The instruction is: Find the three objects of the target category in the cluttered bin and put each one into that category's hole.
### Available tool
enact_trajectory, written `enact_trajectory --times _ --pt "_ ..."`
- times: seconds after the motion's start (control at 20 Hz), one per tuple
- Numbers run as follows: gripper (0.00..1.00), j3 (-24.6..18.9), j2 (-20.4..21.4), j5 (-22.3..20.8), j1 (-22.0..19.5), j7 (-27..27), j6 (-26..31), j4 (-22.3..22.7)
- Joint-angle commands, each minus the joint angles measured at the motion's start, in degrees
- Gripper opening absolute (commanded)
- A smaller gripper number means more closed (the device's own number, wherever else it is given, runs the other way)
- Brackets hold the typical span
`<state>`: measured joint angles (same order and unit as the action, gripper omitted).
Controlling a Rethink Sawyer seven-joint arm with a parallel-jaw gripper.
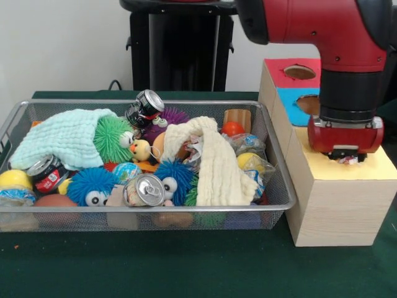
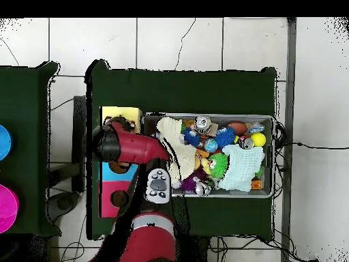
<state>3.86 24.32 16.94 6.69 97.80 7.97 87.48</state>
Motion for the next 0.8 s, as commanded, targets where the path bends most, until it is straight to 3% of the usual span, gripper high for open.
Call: enact_trajectory --times 0.05,0.35,0.8 --pt "0.0 5.7 -8.2 -1.5 6.0 12.0 -3.9 3.4" --pt "0.0 9.5 -6.5 1.6 9.1 11.6 -1.5 2.9" --pt "0.0 13.3 -3.2 2.6 10.5 11.9 5.7 1.7"
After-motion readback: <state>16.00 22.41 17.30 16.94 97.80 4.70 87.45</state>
